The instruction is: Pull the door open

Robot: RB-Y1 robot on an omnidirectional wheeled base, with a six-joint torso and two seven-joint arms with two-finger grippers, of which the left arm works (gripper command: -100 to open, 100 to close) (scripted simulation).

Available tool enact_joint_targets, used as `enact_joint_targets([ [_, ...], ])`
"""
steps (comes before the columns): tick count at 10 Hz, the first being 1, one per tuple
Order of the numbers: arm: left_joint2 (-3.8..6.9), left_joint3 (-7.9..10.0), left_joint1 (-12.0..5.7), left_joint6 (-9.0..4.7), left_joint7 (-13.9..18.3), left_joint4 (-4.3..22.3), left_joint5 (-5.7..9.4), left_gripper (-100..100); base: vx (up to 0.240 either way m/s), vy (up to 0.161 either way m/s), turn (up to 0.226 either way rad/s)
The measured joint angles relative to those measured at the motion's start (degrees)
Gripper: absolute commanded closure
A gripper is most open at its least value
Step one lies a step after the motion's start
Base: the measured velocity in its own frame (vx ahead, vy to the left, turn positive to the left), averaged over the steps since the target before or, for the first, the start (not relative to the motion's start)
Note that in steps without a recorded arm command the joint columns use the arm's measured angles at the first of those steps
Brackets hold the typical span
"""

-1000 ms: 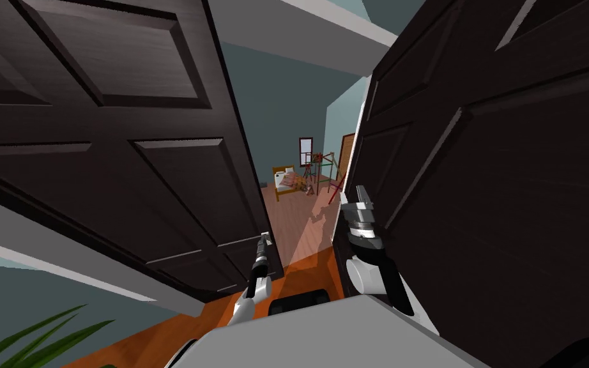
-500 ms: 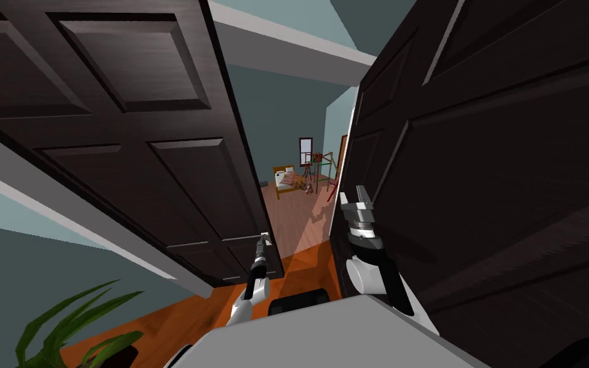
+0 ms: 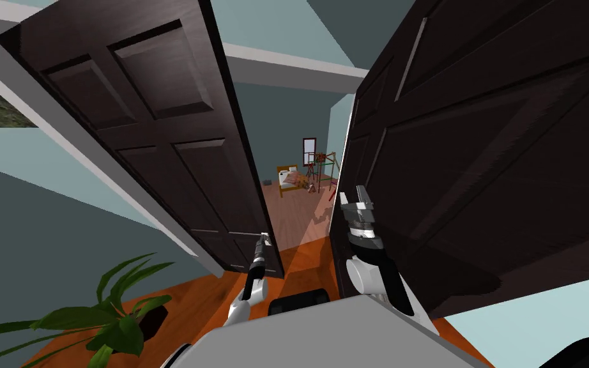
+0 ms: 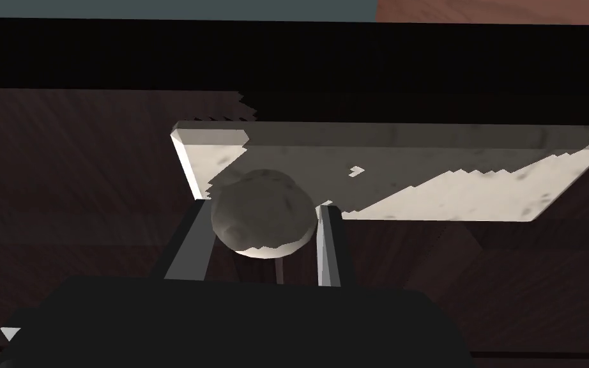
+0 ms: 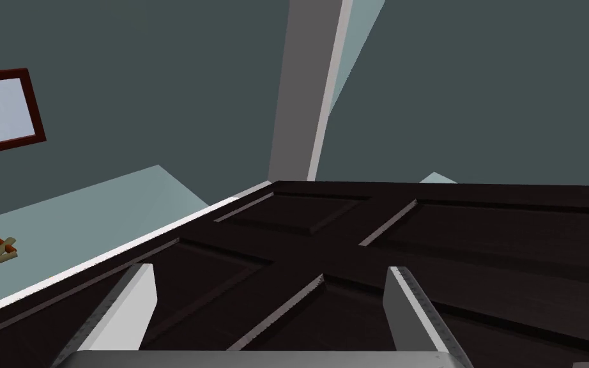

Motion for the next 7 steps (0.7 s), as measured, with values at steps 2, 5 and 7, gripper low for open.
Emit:
enact_joint_targets([
  [2,1.04,-0.85,-1.07,-0.27,1.8,1.9,-0.49,100,-0.119,0.017,0.109],
  [5,2.63,-1.74,0.28,0.55,3.7,-0.1,-1.20,100,0.009,0.009,0.031],
  [7,3.49,-2.49,-0.22,-0.11,5.4,0.5,-1.69,-100,-0.112,0.035,-0.159],
])
